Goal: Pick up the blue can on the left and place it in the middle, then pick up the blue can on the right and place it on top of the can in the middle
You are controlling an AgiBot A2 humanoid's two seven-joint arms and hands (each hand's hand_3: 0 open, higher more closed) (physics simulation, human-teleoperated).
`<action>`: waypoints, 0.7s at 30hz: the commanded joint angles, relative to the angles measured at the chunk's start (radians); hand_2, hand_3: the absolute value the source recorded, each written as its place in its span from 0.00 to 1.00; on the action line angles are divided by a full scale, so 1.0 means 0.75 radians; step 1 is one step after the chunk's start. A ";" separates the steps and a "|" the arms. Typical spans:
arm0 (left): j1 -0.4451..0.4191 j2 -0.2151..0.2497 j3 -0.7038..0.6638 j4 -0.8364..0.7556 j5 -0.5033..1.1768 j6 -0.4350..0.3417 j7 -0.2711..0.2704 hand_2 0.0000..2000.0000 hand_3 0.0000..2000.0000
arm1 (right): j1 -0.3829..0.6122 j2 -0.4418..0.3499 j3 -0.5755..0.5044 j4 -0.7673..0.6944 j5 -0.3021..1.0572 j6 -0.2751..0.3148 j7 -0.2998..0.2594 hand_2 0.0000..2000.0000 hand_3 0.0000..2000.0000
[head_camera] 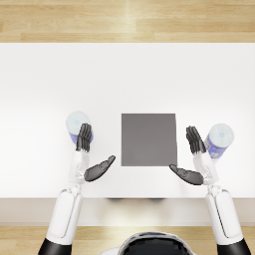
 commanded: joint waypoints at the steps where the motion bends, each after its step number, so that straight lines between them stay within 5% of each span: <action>1: 0.000 0.000 0.000 0.000 0.000 0.000 0.000 0.00 0.00 | 0.000 0.000 0.000 0.000 0.000 0.000 0.000 0.00 0.00; 21: 0.000 0.000 0.000 0.000 0.000 0.000 0.000 0.00 0.00 | 0.000 0.000 0.000 0.000 0.000 0.000 0.000 0.00 0.00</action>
